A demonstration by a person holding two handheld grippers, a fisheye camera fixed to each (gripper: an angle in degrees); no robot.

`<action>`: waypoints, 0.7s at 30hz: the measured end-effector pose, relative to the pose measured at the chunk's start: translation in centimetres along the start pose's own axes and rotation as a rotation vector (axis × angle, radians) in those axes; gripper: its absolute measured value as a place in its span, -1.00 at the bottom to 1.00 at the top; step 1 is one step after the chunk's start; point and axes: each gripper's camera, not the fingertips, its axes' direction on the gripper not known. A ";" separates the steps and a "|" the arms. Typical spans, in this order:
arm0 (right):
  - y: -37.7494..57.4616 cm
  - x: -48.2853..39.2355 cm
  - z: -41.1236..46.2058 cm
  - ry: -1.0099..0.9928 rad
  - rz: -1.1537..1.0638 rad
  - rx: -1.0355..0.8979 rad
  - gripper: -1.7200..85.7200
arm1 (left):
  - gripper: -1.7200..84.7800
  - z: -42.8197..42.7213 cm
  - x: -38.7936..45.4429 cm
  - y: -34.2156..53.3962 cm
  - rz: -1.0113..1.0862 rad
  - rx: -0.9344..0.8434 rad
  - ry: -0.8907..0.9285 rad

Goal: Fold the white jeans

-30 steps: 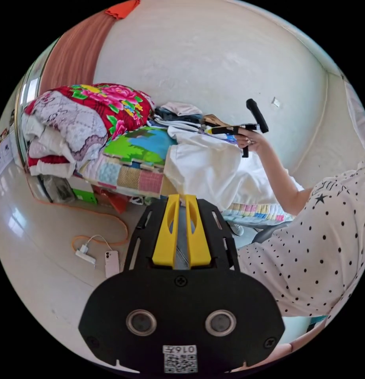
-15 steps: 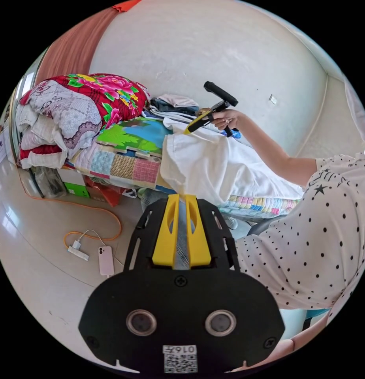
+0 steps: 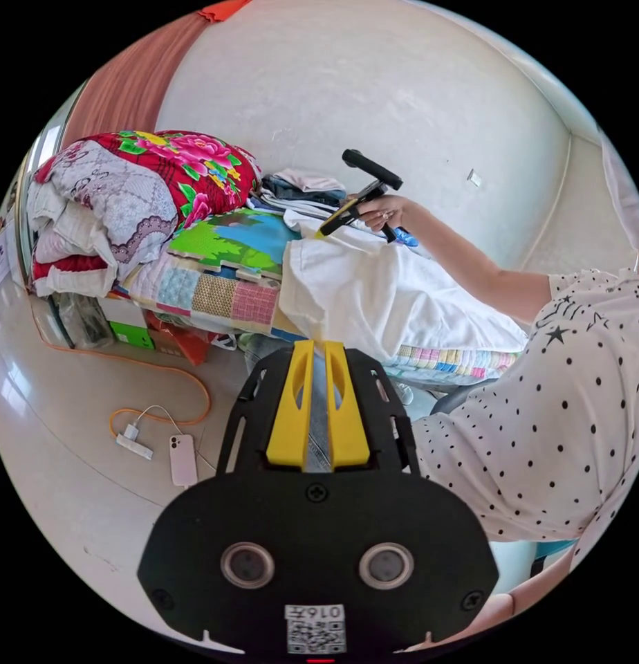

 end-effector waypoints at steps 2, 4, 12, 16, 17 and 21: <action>0.5 1.2 -0.5 -0.015 0.011 0.003 -0.92 | -0.96 0.8 0.3 0.4 0.001 0.000 0.004; 0.5 1.8 -0.2 -0.040 -0.001 -0.028 -0.82 | -0.96 1.6 0.7 0.9 0.003 -0.002 0.005; 1.1 2.8 2.3 -0.021 -0.036 -0.103 -0.81 | -0.96 5.5 2.6 4.0 -0.001 0.006 0.002; 3.2 3.4 1.3 0.013 -0.058 -0.059 -0.92 | -0.96 7.1 3.1 5.3 -0.007 0.022 0.009; 4.0 3.9 0.3 0.017 -0.056 -0.032 -0.94 | -0.96 7.6 3.3 5.7 -0.007 0.029 0.014; 7.1 5.2 -4.0 0.008 -0.090 0.036 -0.96 | -0.97 9.0 3.9 7.1 0.004 0.051 0.019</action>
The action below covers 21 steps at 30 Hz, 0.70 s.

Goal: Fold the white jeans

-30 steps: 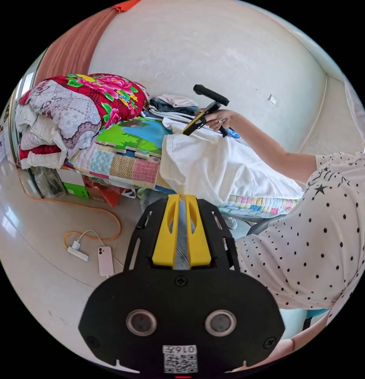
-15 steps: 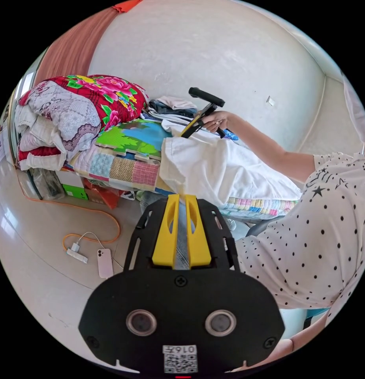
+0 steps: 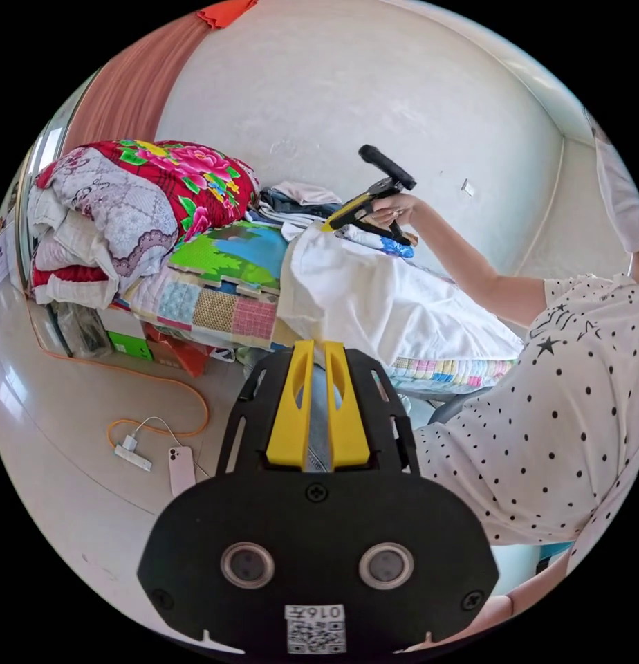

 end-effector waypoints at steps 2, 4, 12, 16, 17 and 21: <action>2.4 0.4 -4.0 0.010 -0.034 0.071 -0.96 | -0.97 0.4 0.3 0.5 0.010 0.015 -0.003; 4.5 0.9 -7.2 0.014 -0.049 0.132 -0.96 | -0.97 0.7 0.5 1.1 0.016 0.038 -0.004; 17.2 2.2 -22.4 0.067 -0.069 0.508 -0.96 | -0.98 -2.6 0.3 3.8 0.012 0.363 0.080; 22.9 -0.8 -29.2 0.159 -0.191 0.646 -0.96 | -0.96 -2.8 -0.6 4.0 -0.015 0.413 0.031; 23.6 -1.7 -30.2 0.208 -0.201 0.640 -0.96 | -0.95 -1.5 -1.2 3.8 -0.024 0.356 0.001; 25.5 -4.0 -31.6 0.290 -0.232 0.620 -0.96 | -0.76 5.1 -3.5 3.8 -0.062 0.255 0.032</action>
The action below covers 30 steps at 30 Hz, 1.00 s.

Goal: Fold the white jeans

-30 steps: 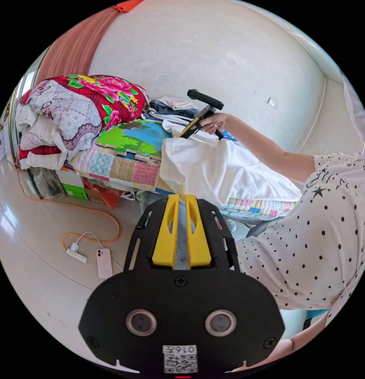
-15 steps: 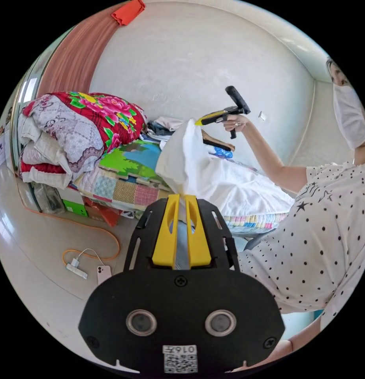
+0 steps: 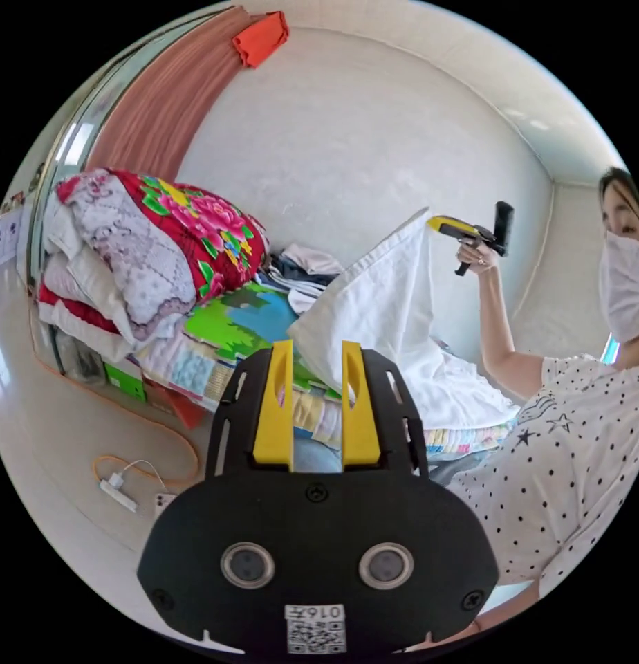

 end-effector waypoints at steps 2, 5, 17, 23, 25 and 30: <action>0.6 -0.7 -1.4 -0.025 -0.003 0.025 -0.96 | -0.72 3.5 -1.7 0.8 -0.046 -0.032 0.079; 1.4 -1.5 -3.0 -0.034 0.004 0.046 -0.96 | -0.66 9.5 -5.4 2.4 -0.154 -0.038 0.270; 5.3 -4.2 -8.6 -0.085 -0.033 0.174 -0.96 | -0.65 21.3 -13.2 6.4 -0.336 -0.025 0.509; 6.7 -3.6 -9.9 -0.036 0.010 0.199 -0.96 | -0.91 19.3 -12.4 4.3 -0.232 0.111 0.588; 6.9 -2.4 -10.3 0.009 0.056 0.184 -0.96 | -0.94 16.8 -10.9 2.9 -0.154 0.152 0.543; 5.3 0.9 -11.2 0.148 0.125 0.145 -0.96 | -0.96 7.2 -5.2 -1.2 0.028 0.321 0.454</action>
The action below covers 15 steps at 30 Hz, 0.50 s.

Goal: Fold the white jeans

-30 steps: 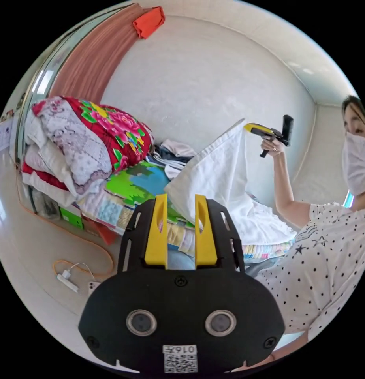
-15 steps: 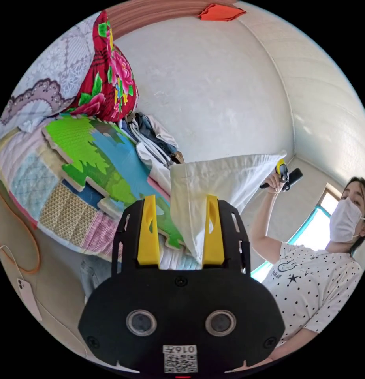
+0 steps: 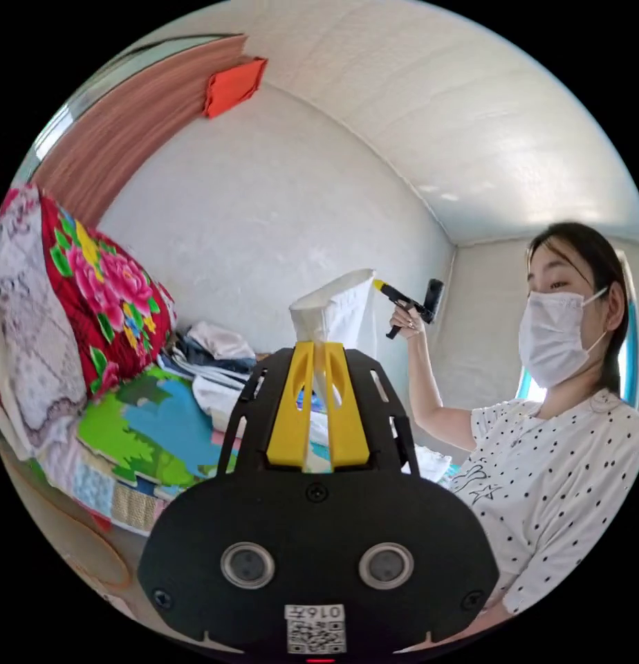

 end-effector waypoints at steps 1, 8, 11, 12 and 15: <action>-0.8 0.6 0.2 0.004 0.013 0.046 -0.96 | -0.97 -0.4 1.0 -0.5 0.025 0.010 -0.025; -6.2 1.6 20.9 -0.132 0.092 -0.214 -0.96 | -0.97 -4.2 2.6 -0.6 -0.056 -0.028 -0.340; -6.1 -2.2 36.1 -0.188 0.022 -0.501 -0.96 | -0.97 -4.2 0.6 -0.3 -0.136 -0.110 -0.443; -5.9 -3.2 38.9 -0.198 0.007 -0.543 -0.95 | -0.97 -4.0 -0.3 -0.3 -0.162 -0.144 -0.474; -4.0 -8.6 50.8 -0.222 -0.044 -0.678 -0.94 | -0.97 -4.1 -2.5 -0.7 -0.223 -0.194 -0.557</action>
